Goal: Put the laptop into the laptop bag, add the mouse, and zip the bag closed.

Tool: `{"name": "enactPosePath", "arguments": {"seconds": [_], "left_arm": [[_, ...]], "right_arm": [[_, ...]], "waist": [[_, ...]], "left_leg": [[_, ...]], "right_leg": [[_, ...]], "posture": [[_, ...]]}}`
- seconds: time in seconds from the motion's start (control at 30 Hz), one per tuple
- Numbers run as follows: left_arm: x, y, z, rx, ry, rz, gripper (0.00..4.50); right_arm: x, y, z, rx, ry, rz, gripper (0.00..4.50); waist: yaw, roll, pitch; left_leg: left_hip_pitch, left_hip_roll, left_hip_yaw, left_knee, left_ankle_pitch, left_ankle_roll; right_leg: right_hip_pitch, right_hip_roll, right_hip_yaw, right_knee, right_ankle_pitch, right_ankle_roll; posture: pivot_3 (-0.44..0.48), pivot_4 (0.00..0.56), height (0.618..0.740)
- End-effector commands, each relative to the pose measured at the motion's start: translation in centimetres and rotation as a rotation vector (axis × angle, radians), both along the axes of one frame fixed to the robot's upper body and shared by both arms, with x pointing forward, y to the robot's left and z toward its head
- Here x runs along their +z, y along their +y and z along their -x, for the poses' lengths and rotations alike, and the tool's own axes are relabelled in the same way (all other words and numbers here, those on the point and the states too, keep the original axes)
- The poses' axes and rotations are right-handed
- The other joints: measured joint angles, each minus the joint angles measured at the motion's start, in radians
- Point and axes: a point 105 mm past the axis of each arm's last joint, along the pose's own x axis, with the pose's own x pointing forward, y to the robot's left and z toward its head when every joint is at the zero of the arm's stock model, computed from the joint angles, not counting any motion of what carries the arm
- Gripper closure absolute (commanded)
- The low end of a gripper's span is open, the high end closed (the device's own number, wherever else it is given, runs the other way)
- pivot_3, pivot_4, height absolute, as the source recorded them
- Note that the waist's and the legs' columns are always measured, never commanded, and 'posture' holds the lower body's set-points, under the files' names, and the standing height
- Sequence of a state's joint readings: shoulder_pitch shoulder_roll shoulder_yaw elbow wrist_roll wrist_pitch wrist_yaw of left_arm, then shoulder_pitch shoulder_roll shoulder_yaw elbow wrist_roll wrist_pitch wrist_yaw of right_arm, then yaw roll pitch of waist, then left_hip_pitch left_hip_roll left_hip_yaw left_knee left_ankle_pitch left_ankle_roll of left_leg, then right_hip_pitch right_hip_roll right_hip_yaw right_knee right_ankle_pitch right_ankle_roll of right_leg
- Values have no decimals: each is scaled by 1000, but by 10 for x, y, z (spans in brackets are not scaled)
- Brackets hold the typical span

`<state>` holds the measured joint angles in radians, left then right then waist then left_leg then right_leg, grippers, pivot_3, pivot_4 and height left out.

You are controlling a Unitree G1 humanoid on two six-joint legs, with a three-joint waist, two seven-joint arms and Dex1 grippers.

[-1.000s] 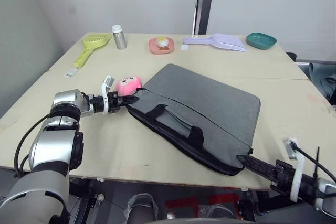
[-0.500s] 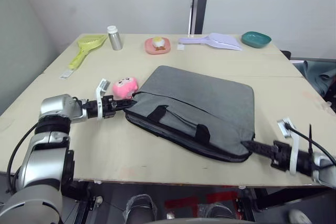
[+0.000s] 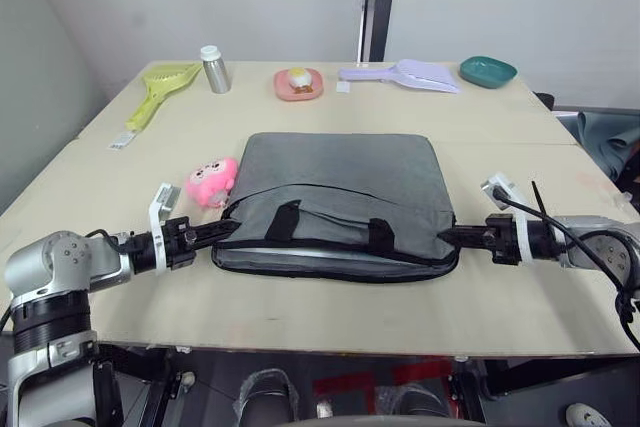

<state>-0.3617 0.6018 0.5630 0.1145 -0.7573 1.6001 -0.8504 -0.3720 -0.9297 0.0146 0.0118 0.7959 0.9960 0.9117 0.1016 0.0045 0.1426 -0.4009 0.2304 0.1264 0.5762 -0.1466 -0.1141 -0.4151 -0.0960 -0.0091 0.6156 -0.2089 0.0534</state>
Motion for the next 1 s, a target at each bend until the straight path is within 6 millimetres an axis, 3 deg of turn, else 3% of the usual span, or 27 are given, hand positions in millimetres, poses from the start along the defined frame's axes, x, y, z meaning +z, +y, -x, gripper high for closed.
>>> {"name": "enactPosePath", "arguments": {"seconds": [0.03,0.23,0.4,0.53,0.93,1.0], "left_arm": [[3,-3,8,-16,-20,10,4500],[-1,-1,5,9,-2,1,4500],[0,1,-15,44,-24,-22,4500],[5,-2,-24,31,-44,-19,4500],[5,-1,-16,-24,-61,-20,4500],[5,3,-14,-23,-69,-37,4500]], "right_arm": [[15,-13,-12,5,-86,39,4479],[10,-28,-12,-3,-83,70,4479],[15,-22,7,52,-95,38,4479],[8,-26,14,26,-83,42,4479],[-2,-36,10,-10,-112,49,4479],[-4,-36,9,-9,-97,38,3765]], "waist": [[2,0,0],[4,0,0],[14,-1,0],[10,-1,0],[-1,-1,-1],[-2,-1,-1]], "left_leg": [[0,0,0,0,0,0],[0,0,0,3,0,2],[1,0,0,4,0,3],[1,0,0,6,0,3],[2,0,1,7,0,3],[2,0,1,7,0,3]], "right_leg": [[0,0,0,0,0,0],[0,0,0,3,0,-1],[1,0,1,3,1,-1],[1,0,1,4,1,-2],[0,0,1,5,2,-3],[0,0,1,5,2,-3]], "posture": [[0,150,740],[0,150,740],[0,150,740],[0,150,740],[0,150,740],[0,150,740]]}}
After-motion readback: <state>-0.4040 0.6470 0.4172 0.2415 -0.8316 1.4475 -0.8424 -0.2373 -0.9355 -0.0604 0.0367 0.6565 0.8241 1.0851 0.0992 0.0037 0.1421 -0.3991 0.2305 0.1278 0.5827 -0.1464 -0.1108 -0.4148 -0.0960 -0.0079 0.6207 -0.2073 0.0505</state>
